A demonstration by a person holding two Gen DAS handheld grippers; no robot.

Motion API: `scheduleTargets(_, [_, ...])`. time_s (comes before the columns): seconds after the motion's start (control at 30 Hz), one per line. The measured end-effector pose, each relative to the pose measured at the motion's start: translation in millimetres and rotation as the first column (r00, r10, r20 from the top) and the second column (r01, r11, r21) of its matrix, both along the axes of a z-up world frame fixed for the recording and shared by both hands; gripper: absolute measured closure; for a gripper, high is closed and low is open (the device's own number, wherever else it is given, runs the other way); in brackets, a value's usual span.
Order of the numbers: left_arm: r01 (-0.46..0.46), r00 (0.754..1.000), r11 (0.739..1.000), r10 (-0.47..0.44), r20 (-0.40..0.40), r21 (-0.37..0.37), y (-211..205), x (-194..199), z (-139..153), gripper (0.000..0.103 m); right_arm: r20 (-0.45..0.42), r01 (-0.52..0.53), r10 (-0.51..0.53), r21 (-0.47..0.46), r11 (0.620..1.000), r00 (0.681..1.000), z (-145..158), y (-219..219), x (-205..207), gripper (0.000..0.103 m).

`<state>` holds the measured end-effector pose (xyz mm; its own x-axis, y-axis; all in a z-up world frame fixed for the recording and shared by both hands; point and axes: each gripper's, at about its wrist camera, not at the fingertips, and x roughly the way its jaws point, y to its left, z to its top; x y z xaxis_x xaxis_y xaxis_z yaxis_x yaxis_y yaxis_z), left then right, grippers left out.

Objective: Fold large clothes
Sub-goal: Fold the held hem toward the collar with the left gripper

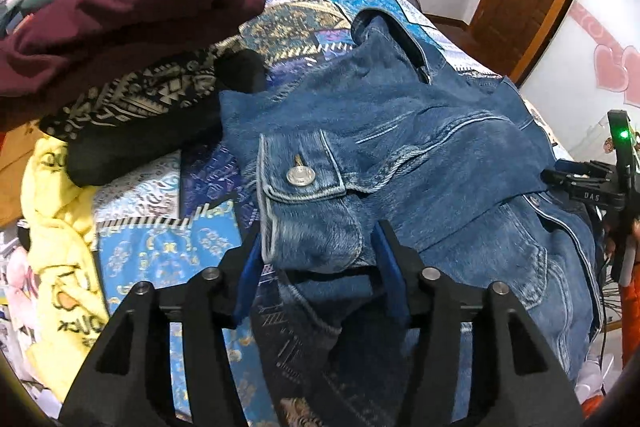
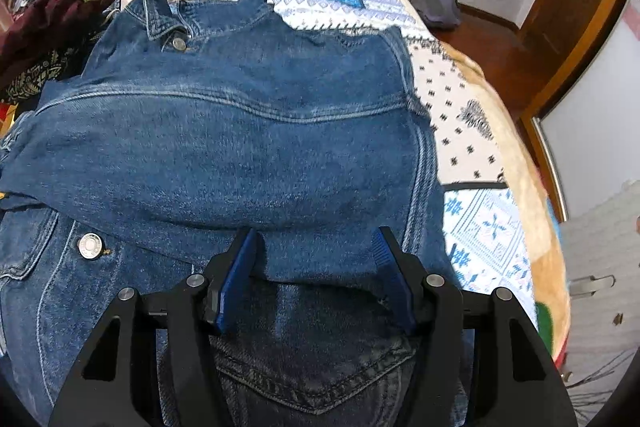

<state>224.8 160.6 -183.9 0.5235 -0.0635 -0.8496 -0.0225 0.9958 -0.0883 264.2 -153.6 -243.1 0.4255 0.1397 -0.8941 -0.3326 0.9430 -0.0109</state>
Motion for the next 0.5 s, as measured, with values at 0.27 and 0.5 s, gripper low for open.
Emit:
scheduleTargets(0.27, [-0.066, 0.997, 0.990, 0.059, 0.057, 0.121, 18, -10, 26, 0.037, 0.073, 0.019, -0.024, 0.064, 0.998, 0.997, 32, -18, 19, 0.047])
scheduleTargets(0.5, [-0.132, 0.991, 0.989, 0.132, 0.004, 0.067, 46, 32, 10, 0.029, 0.111, 0.043, -0.050, 0.070, 0.997, 0.993, 46, -25, 49, 0.047])
